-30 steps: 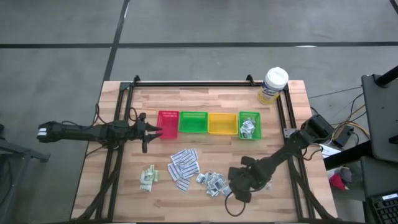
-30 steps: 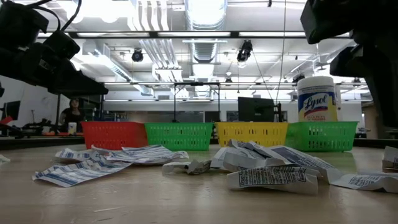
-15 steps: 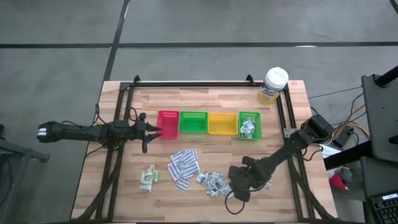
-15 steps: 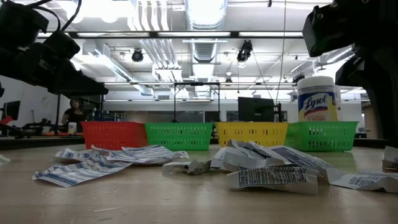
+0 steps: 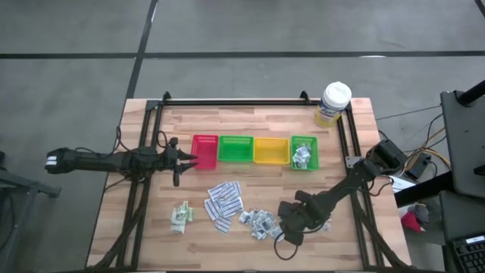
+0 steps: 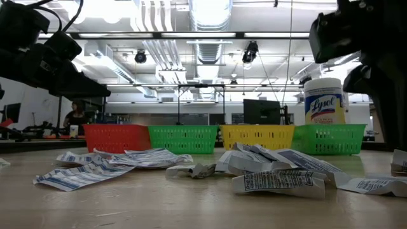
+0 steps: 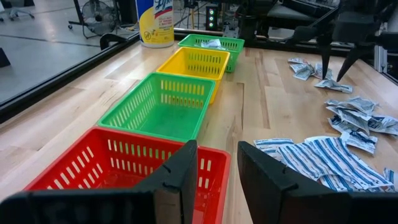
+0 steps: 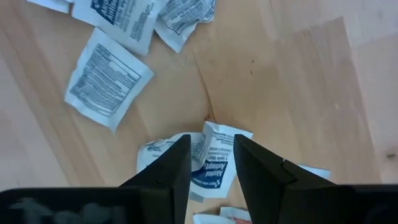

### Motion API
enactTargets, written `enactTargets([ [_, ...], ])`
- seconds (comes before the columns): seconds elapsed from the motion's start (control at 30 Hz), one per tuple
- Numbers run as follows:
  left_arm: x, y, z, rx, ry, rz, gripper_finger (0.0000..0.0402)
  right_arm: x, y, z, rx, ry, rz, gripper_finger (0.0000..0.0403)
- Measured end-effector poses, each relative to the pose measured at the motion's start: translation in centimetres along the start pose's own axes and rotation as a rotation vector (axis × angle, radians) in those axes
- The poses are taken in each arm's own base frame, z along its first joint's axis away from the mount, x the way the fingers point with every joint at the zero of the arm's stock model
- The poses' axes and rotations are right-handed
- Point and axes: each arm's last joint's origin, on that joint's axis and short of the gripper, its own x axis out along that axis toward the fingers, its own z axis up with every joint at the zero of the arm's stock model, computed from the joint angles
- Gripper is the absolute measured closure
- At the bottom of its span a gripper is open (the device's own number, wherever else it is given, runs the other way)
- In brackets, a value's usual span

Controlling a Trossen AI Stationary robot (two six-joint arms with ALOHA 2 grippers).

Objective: Pick & Place First Aid Supplies
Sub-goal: Put the blue alcohol pad into the right green bin

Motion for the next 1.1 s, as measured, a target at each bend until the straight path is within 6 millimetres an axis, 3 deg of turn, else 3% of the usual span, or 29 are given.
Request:
enactTargets([
  [0.57,0.0,0.0,0.0,0.0,-0.001,0.0,0.0289,0.8,-0.3,-0.3,0.008,-0.011,0.011,0.0297],
  [0.83,0.0,0.0,0.0,0.0,0.0,0.0,0.0289,2.8,-0.2,-0.2,-0.012,0.018,-0.031,0.0314],
  [1.1,0.0,0.0,0.0,0.0,0.0,0.0,0.0289,1.8,0.0,0.0,-0.044,0.0,-0.008,0.0341],
])
